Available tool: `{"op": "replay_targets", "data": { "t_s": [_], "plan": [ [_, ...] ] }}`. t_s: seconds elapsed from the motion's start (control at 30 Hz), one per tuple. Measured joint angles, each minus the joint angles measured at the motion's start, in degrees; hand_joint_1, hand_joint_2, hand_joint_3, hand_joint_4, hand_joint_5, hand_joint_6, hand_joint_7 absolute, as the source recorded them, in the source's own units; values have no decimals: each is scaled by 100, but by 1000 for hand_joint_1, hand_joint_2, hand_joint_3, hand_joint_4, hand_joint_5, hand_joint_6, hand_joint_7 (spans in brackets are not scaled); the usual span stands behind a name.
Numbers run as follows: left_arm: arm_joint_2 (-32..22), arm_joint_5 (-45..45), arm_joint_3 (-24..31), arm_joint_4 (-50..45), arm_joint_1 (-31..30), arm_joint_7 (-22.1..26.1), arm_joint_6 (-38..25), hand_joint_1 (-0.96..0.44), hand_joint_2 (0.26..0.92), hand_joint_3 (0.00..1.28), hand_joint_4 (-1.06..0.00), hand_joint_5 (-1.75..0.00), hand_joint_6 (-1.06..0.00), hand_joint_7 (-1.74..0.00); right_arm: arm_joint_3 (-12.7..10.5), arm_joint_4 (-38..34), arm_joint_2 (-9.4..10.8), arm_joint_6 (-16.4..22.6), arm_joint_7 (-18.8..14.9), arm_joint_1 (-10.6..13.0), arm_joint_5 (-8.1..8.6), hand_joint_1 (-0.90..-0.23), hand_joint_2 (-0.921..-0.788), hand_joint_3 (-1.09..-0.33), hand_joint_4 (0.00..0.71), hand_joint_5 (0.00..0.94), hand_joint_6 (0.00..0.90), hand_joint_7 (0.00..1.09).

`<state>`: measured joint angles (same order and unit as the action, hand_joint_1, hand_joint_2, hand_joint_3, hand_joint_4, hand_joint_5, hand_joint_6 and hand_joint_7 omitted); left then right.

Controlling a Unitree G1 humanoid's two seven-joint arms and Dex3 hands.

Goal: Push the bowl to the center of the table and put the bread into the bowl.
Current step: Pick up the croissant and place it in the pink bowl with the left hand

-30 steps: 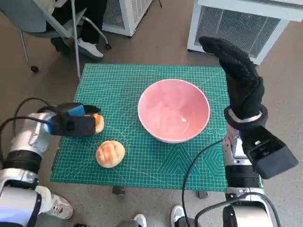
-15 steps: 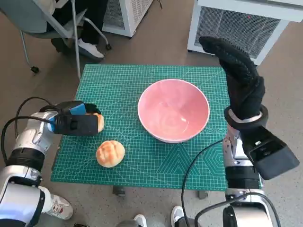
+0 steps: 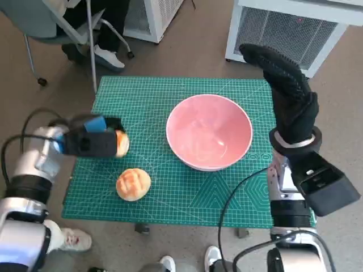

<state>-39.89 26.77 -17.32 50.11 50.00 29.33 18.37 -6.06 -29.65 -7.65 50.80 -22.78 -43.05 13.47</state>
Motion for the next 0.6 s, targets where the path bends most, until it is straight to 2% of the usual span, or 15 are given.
{"op": "replay_targets", "data": {
  "t_s": [0.33, 0.6],
  "plan": [
    [96, -572, 616, -818, 737, 6, -4, -1, 920, 83, -673, -1113, -604, -1258, -11, 116, -26, -108, -9, 6, 38, -604, -921, -831, 240, 56, -1, 663],
    [593, -599, 560, -1075, 1404, -223, 71, -1, 920, 80, -670, -1129, -613, -1237, -17, 219, -34, -164, -10, 23, 58, -606, -921, -828, 233, 61, -1, 655]
  ]
}}
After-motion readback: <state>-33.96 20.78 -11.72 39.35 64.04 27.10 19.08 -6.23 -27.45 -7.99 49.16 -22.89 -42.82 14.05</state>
